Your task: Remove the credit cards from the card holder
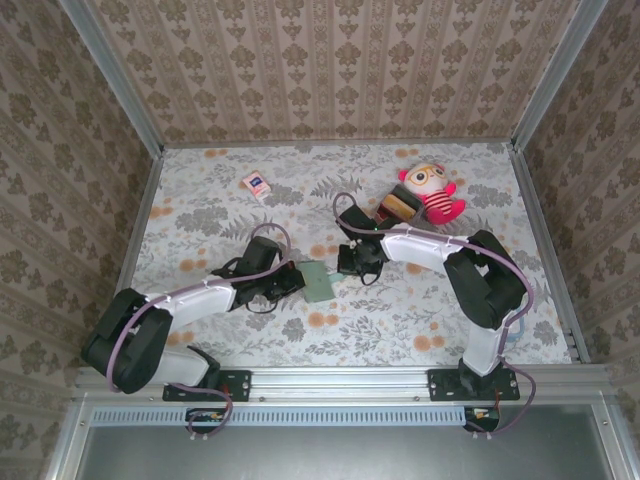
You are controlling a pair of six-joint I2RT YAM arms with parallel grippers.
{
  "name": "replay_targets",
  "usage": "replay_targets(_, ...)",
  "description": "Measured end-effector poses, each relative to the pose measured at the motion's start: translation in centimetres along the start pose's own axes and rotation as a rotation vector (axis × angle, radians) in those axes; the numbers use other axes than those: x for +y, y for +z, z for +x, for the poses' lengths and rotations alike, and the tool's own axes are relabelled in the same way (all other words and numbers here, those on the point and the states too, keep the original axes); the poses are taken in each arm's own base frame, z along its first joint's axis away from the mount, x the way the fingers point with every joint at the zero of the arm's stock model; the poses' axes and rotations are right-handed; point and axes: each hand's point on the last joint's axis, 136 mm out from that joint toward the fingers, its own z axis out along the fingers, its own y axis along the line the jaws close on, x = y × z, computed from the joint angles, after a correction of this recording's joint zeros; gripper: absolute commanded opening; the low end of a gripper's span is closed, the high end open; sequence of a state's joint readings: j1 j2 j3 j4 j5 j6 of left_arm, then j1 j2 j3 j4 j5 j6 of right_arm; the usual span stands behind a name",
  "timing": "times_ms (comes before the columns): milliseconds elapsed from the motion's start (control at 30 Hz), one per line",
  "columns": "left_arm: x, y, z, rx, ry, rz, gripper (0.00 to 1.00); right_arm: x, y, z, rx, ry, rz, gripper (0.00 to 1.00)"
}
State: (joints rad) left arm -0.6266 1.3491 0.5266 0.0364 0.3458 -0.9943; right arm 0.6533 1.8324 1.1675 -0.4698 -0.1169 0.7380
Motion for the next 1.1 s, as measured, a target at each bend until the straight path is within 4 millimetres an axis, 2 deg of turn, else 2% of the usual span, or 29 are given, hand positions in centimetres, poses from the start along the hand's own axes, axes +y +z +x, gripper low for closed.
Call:
replay_targets(100,0.1,0.0,0.1,0.003,-0.001,-0.003,0.0,0.3,0.0,0.0,-0.001,-0.011,-0.009,0.31)
replay_targets(200,0.1,0.0,0.1,0.006,-0.001,-0.005,0.04,0.7,0.0,0.0,0.003,-0.037,-0.03,0.35)
replay_targets(333,0.1,0.2,0.1,0.011,0.003,-0.008,0.12,1.1,0.0,0.3,0.02,-0.067,-0.051,0.35)
replay_targets(533,0.0,0.2,0.1,0.012,0.015,-0.007,0.25,1.7,0.6,0.4,0.049,-0.093,-0.074,0.29)
replay_targets(633,0.1,0.2,0.2,0.017,0.016,-0.013,0.35,2.0,0.9,0.8,0.072,-0.103,-0.096,0.17)
replay_targets(733,0.5,0.1,0.2,0.021,0.009,-0.029,0.51,2.8,0.9,0.9,0.078,-0.112,-0.133,0.09)
replay_targets(867,0.6,-0.8,-0.3,0.0,0.009,-0.052,0.74,3.0,0.9,0.7,0.065,-0.121,-0.152,0.07)
replay_targets(967,0.2,-2.1,-1.0,-0.045,0.025,-0.06,0.86,2.9,0.2,0.9,0.055,-0.131,-0.158,0.06)
replay_targets(1100,0.2,-4.0,-2.1,-0.113,0.028,-0.073,0.96,3.6,-2.3,0.5,0.008,-0.166,-0.191,0.06)
